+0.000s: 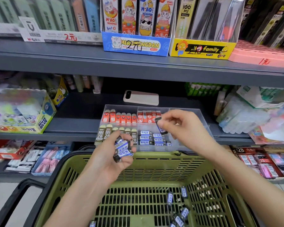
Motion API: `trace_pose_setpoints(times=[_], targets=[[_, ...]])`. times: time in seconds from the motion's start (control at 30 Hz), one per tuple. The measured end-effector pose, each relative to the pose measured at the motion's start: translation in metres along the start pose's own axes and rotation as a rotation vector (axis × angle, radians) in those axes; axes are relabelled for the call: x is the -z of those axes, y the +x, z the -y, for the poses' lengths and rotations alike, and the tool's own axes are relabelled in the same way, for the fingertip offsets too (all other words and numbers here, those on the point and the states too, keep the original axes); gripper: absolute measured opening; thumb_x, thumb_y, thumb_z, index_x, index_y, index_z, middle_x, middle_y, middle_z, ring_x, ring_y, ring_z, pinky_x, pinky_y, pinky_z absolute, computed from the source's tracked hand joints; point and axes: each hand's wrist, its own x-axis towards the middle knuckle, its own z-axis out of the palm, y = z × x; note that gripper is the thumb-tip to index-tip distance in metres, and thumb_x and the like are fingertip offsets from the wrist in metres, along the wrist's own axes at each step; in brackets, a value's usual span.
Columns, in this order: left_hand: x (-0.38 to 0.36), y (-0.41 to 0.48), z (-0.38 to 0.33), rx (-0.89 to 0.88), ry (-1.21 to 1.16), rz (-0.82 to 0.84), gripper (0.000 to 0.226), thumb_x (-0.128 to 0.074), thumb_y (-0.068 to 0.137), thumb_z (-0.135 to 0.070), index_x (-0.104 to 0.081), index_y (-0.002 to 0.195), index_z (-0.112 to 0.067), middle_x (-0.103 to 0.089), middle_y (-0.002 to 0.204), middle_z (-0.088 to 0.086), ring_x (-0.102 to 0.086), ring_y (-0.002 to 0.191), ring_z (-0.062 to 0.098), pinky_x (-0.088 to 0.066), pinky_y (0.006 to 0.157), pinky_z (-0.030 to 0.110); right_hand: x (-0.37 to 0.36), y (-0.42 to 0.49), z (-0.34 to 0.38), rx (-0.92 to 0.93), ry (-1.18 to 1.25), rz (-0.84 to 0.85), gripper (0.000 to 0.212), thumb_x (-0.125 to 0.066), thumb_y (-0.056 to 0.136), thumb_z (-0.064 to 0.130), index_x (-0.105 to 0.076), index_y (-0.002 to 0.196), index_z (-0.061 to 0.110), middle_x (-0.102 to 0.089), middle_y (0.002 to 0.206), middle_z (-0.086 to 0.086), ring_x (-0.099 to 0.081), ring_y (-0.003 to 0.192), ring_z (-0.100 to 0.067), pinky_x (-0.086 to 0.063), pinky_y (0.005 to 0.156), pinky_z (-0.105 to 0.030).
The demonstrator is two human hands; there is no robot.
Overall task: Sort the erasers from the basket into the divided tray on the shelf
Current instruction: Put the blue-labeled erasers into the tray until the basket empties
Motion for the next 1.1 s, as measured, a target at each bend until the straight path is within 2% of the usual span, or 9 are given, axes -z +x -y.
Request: trace_pose_setpoints(times=[0.07,0.17,0.3,0.4,0.53,0.63,0.8,1.03,1.1], targets=[[-0.002,-0.003,-0.003,0.013,-0.024,0.029,0.038,-0.048,0.096,-0.03,-0.06,0.07,-0.004,-0.056,0.058,0.01,-0.051,0.052,0.02,-0.03,0.03,0.018,-0.001,0.008,-0.017,-0.102,-0.042,0.023,0.001,-0.063,0.087,0.021,-0.063,0.086,0.021,-0.06,0.068,0.002,-0.054,0.053,-0.013,-0.045,0.054,-0.025],[-0.005,-0.006,-0.005,0.014,-0.026,0.048,0.039,-0.048,0.095,-0.03,-0.061,0.069,-0.004,-0.056,0.058,0.01,-0.052,0.052,0.019,-0.03,0.031,0.017,-0.005,0.013,-0.037,-0.141,-0.159,0.075,0.025,-0.06,0.089,0.016,-0.064,0.113,0.021,-0.057,0.068,0.007,-0.052,0.059,-0.007,-0.045,0.065,-0.027],[-0.002,-0.006,-0.007,0.029,-0.047,0.032,0.04,-0.048,0.096,-0.03,-0.059,0.067,-0.005,-0.055,0.059,0.008,-0.049,0.057,0.019,-0.03,0.032,0.015,-0.006,0.014,-0.043,-0.125,-0.457,0.063,0.013,-0.066,0.082,0.029,-0.072,0.093,0.032,-0.068,0.08,0.013,-0.056,0.079,-0.003,-0.035,0.068,-0.023],[0.002,-0.004,-0.008,0.037,-0.067,-0.001,0.039,-0.048,0.096,-0.029,-0.059,0.069,-0.004,-0.054,0.06,0.009,-0.049,0.059,0.021,-0.03,0.03,0.018,-0.009,0.015,-0.043,-0.142,-0.504,0.064,0.006,-0.072,0.076,0.033,-0.069,0.08,0.03,-0.069,0.079,0.012,-0.058,0.088,-0.009,-0.035,0.071,-0.023],[0.004,-0.001,-0.008,0.051,-0.089,-0.011,0.04,-0.048,0.096,-0.028,-0.059,0.067,-0.004,-0.054,0.061,0.009,-0.049,0.061,0.02,-0.03,0.031,0.016,-0.01,0.013,-0.045,-0.145,-0.463,0.115,0.009,-0.076,0.073,0.033,-0.068,0.073,0.029,-0.069,0.076,0.011,-0.056,0.083,-0.005,-0.036,0.068,-0.022],[0.003,0.001,-0.006,0.052,-0.094,-0.005,0.042,-0.048,0.096,-0.028,-0.061,0.064,-0.003,-0.054,0.061,0.01,-0.049,0.06,0.02,-0.03,0.03,0.017,-0.009,0.011,-0.048,-0.11,-0.486,0.085,0.011,-0.078,0.07,0.037,-0.072,0.075,0.029,-0.069,0.076,0.012,-0.05,0.083,-0.005,-0.032,0.069,-0.024],[0.0,0.001,-0.005,0.061,-0.114,0.027,0.043,-0.049,0.094,-0.025,-0.062,0.061,-0.001,-0.055,0.061,0.011,-0.05,0.057,0.021,-0.031,0.034,0.014,-0.01,0.011,-0.051,0.021,-0.844,0.114,0.017,-0.07,0.074,0.048,-0.074,0.08,0.033,-0.063,0.088,0.013,-0.046,0.089,-0.012,-0.031,0.079,-0.027],[-0.004,-0.002,-0.004,0.054,-0.089,0.135,0.055,-0.045,0.097,-0.029,-0.068,0.056,0.0,-0.059,0.062,0.013,-0.058,0.053,0.022,-0.033,0.031,0.016,-0.009,0.013,-0.048,0.133,-0.961,0.171,0.024,-0.053,0.088,0.047,-0.073,0.095,0.035,-0.06,0.098,0.008,-0.045,0.097,-0.017,-0.026,0.082,-0.029],[-0.004,-0.002,-0.003,0.058,-0.063,0.172,0.057,-0.042,0.098,-0.031,-0.07,0.059,0.001,-0.06,0.063,0.015,-0.061,0.053,0.024,-0.034,0.03,0.016,-0.006,0.01,-0.039,0.237,-0.868,0.095,0.024,-0.054,0.089,0.045,-0.073,0.096,0.031,-0.06,0.095,0.008,-0.045,0.095,-0.019,-0.026,0.08,-0.029]])
